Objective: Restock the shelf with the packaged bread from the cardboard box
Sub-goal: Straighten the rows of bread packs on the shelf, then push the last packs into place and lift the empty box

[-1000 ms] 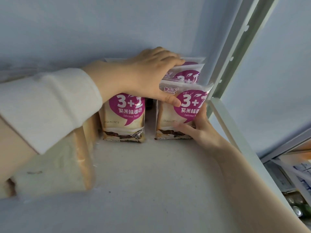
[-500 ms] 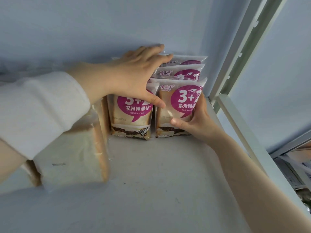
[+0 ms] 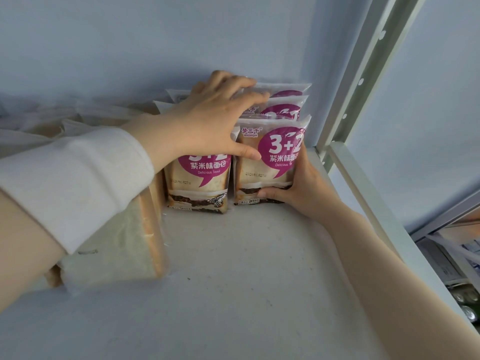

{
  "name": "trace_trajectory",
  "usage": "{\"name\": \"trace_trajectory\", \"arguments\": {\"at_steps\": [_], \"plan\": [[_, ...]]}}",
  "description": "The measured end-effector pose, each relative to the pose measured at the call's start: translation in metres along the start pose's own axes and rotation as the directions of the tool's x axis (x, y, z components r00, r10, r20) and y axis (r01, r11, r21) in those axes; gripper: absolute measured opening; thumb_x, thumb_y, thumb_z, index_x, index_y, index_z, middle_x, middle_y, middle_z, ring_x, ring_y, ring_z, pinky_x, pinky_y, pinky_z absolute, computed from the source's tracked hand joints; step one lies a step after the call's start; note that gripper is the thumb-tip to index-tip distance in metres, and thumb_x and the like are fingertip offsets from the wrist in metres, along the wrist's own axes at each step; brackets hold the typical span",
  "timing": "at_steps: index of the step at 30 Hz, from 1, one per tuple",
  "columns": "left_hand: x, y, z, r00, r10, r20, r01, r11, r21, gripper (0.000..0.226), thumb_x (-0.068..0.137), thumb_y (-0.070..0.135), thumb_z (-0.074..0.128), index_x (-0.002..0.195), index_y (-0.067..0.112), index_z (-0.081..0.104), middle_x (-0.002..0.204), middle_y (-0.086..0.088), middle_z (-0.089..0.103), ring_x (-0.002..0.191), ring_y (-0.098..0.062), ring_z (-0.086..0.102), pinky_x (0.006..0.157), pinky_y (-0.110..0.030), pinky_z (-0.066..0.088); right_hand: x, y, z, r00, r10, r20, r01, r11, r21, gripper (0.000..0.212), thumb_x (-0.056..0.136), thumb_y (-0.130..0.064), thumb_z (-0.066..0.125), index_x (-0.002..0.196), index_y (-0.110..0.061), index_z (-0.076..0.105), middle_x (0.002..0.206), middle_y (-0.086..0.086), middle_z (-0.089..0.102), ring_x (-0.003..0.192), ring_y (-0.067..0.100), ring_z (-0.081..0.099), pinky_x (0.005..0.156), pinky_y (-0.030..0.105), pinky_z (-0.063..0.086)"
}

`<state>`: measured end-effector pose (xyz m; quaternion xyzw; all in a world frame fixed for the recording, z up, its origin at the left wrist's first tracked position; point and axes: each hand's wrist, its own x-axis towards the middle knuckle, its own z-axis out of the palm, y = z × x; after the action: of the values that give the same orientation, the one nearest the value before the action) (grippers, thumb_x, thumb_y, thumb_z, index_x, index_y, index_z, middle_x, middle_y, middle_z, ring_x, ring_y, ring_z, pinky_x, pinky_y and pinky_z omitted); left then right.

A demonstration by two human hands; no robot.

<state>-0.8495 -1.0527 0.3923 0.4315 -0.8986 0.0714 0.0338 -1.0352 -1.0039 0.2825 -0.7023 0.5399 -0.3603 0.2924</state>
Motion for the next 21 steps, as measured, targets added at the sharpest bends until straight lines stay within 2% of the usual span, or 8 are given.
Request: {"name": "trace_trajectory", "arguments": {"at_steps": [2, 6, 8, 12, 15, 18, 21], "plan": [[0.0, 0.0, 0.003, 1.0, -0.007, -0.012, 0.007, 1.0, 0.016, 0.111, 0.05, 0.081, 0.033, 0.146, 0.029, 0.017, 0.154, -0.002, 0.015, 0.14, -0.027, 0.009, 0.109, -0.057, 0.023, 0.002, 0.001, 0.002, 0.999, 0.039, 0.008, -0.038, 0.999, -0.005, 0.119, 0.06, -0.036, 0.082, 0.147, -0.015, 0.004, 0.141, -0.007, 0.04, 0.125, 0.005, 0.041, 0.093, 0.007, 0.035], [-0.004, 0.002, 0.002, 1.0, 0.008, -0.019, -0.006, 0.997, 0.075, 0.111, 0.052, 0.082, 0.029, 0.146, 0.026, 0.016, 0.155, -0.007, 0.013, 0.14, -0.029, 0.01, 0.108, -0.056, 0.022, -0.002, -0.009, 0.002, 0.997, 0.072, -0.031, -0.072, 0.997, 0.008, 0.124, 0.058, -0.035, 0.084, 0.148, -0.017, 0.0, 0.144, -0.002, 0.039, 0.131, 0.014, 0.039, 0.106, 0.036, 0.039], [-0.006, 0.004, -0.002, 1.0, 0.012, -0.011, -0.01, 0.991, 0.134, 0.111, 0.054, 0.082, 0.031, 0.147, 0.023, 0.014, 0.155, -0.01, 0.01, 0.14, -0.03, 0.009, 0.109, -0.054, 0.019, -0.007, -0.02, 0.0, 0.993, 0.096, -0.061, -0.099, 0.994, -0.04, 0.128, 0.056, -0.035, 0.086, 0.148, -0.015, -0.001, 0.149, 0.001, 0.031, 0.136, 0.018, 0.033, 0.109, 0.043, 0.036], [-0.016, 0.012, -0.019, 1.0, 0.029, -0.003, -0.027, 0.969, 0.247, 0.112, 0.06, 0.081, 0.038, 0.147, 0.016, 0.01, 0.156, -0.013, 0.007, 0.143, -0.031, 0.005, 0.113, -0.054, 0.009, -0.026, -0.049, -0.009, 0.978, 0.191, -0.086, -0.207, 0.938, -0.279, 0.127, 0.062, -0.045, 0.08, 0.148, -0.012, -0.007, 0.157, 0.007, 0.007, 0.144, 0.027, 0.011, 0.116, 0.047, 0.02], [-0.035, 0.025, -0.033, 0.997, 0.08, 0.0, -0.075, 0.935, 0.347, 0.103, 0.069, 0.076, 0.043, 0.146, 0.014, 0.014, 0.154, -0.014, 0.016, 0.143, -0.029, 0.008, 0.114, -0.054, 0.007, -0.051, -0.078, -0.018, 0.946, 0.281, -0.158, -0.322, 0.849, -0.418, 0.113, 0.071, -0.045, 0.074, 0.148, -0.012, -0.002, 0.156, 0.014, 0.011, 0.144, 0.031, 0.009, 0.116, 0.047, 0.017], [-0.064, 0.045, -0.046, 0.99, 0.138, -0.021, -0.118, 0.911, 0.394, 0.09, 0.076, 0.071, 0.042, 0.142, 0.012, 0.026, 0.149, -0.014, 0.03, 0.14, -0.029, 0.019, 0.112, -0.053, 0.013, -0.091, -0.113, -0.022, 0.939, 0.266, -0.218, -0.345, 0.726, -0.596, 0.1, 0.075, -0.043, 0.071, 0.148, -0.013, 0.009, 0.153, 0.015, 0.017, 0.142, 0.032, 0.015, 0.114, 0.047, 0.022], [-0.104, 0.068, -0.054, 0.978, 0.206, -0.035, -0.175, 0.902, 0.395, 0.078, 0.079, 0.067, 0.037, 0.133, 0.012, 0.04, 0.141, -0.011, 0.043, 0.133, -0.027, 0.034, 0.108, -0.048, 0.021, -0.139, -0.147, -0.014, 0.912, 0.314, -0.263, -0.407, 0.623, -0.668, 0.088, 0.078, -0.041, 0.07, 0.145, -0.013, 0.02, 0.148, 0.014, 0.024, 0.139, 0.032, 0.019, 0.11, 0.048, 0.028]]}}
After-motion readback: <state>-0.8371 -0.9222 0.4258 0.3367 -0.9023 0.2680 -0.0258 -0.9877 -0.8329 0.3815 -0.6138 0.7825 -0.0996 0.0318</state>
